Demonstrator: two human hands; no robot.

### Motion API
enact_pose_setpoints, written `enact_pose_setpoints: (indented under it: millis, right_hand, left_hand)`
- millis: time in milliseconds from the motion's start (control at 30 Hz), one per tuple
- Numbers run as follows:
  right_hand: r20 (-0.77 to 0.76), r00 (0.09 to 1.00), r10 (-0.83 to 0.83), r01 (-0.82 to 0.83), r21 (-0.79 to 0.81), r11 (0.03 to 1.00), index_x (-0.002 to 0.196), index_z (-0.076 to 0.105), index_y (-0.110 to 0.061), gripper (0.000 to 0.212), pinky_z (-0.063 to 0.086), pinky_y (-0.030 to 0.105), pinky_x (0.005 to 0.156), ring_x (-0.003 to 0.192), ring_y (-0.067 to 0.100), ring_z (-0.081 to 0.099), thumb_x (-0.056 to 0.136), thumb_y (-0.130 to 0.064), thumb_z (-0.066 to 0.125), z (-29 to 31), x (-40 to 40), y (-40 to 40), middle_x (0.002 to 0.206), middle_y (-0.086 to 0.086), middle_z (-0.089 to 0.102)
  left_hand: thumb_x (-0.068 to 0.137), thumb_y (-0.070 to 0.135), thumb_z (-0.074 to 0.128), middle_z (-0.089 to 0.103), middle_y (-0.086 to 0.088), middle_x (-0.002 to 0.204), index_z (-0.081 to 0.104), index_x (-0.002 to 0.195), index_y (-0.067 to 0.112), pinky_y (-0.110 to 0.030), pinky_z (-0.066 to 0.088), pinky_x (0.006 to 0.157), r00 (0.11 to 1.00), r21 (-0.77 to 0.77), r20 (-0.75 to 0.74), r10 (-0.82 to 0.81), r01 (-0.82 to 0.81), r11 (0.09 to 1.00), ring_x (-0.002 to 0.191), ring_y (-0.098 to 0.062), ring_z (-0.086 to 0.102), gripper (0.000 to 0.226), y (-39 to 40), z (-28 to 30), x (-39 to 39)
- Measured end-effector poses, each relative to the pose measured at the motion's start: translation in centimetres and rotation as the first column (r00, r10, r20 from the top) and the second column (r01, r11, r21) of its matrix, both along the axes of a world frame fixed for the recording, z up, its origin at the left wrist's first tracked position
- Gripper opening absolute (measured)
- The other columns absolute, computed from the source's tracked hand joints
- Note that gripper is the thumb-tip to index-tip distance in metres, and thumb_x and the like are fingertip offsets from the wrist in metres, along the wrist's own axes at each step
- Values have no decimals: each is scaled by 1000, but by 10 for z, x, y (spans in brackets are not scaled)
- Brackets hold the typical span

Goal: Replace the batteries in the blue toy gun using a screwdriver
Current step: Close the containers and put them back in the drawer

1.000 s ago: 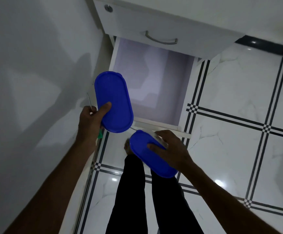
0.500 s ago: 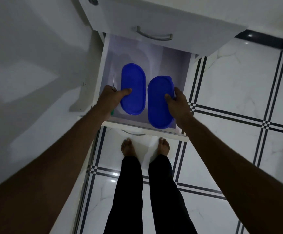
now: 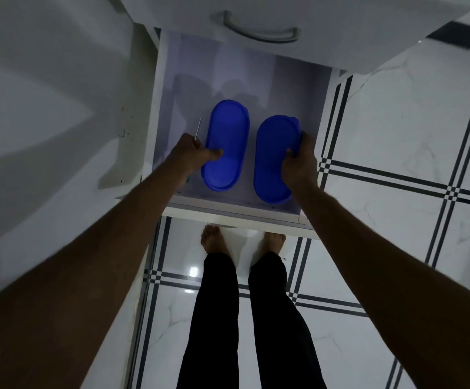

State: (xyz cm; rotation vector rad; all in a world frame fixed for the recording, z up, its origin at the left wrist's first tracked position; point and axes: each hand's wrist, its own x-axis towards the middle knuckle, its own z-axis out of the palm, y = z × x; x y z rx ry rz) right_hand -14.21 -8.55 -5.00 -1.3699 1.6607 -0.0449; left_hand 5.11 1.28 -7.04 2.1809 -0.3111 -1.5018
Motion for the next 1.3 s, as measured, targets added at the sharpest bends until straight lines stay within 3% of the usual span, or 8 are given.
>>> enact_pose_setpoints:
  millis: [100, 200, 367, 500, 733, 900, 1133, 1300]
  right_hand:
    - [-10, 1000, 28, -28, -43, 999, 146, 29, -9, 65, 55, 40, 86, 124, 31, 51, 87, 14, 46, 2, 4, 2, 140, 14, 46]
    - [-37, 990, 138, -142, -149, 979, 156, 14, -9, 84, 38, 46, 113, 144, 30, 27, 85, 12, 54, 7, 11, 12, 156, 14, 25]
    - [-85, 950, 302, -314, -231, 921, 156, 20, -21, 82, 23, 53, 120, 151, 34, 8, 88, 1, 59, 11, 21, 32, 163, 13, 6]
    - [-121, 924, 364, -380, -167, 910, 154, 25, -19, 72, 13, 52, 123, 152, 30, -1, 91, -2, 55, 5, 23, 44, 165, 11, 3]
    - [-67, 932, 355, -361, -233, 903, 144, 43, -19, 61, 26, 41, 118, 149, 26, 19, 88, 0, 59, 13, 10, 67, 159, 8, 23]
    - [90, 912, 401, -346, -359, 867, 117, 60, -11, 31, 54, 29, 88, 101, 9, 58, 89, 4, 59, 42, -5, 115, 112, 3, 61]
    - [272, 894, 355, -392, 90, 916, 108, 65, -12, 23, 50, 11, 77, 92, 1, 63, 93, 3, 57, 49, -31, 188, 100, -5, 68]
    - [189, 846, -498, 255, 677, 690, 128, 54, -7, 33, 53, 34, 84, 86, 21, 64, 95, -3, 57, 45, -18, 180, 98, 10, 66]
  left_hand:
    - [79, 30, 80, 58, -15, 110, 46, 106, 7, -35, 55, 76, 999, -21, 23, 24, -23, 1000, 103, -28, 62, 49, -1, -4, 3]
    - [77, 30, 81, 57, -13, 117, 46, 122, 3, -34, 55, 75, 993, -37, 101, 63, -60, 998, 104, -27, 60, 64, 0, -5, 6]
    - [80, 22, 79, 51, -7, 110, 41, 111, 6, -17, 44, 56, 989, -50, 103, 104, -99, 994, 98, -22, 55, 52, 3, -9, -2]
    - [77, 21, 82, 51, -6, 112, 41, 115, 7, -28, 47, 73, 989, -77, 65, 130, -125, 989, 99, -19, 52, 58, -7, -13, -17]
    - [92, 36, 58, 56, -5, 98, 39, 127, 7, -20, 44, 58, 935, -52, 141, 325, -321, 946, 77, -14, 56, 49, -11, -13, -5]
    - [97, 21, 47, 56, -13, 123, 33, 134, 7, -30, 47, 82, 958, 77, 206, 199, -219, 973, 106, -24, 58, 42, -14, -9, 6]
    - [83, -7, 62, 49, -17, 131, 38, 134, 3, -41, 50, 100, 884, 64, 430, -182, 171, 983, 123, -33, 52, 57, -4, -15, 4]
    - [86, 4, 65, 47, -19, 133, 37, 139, 5, -37, 48, 96, 819, 43, 494, -291, 311, 949, 120, -32, 52, 60, 5, 0, -1]
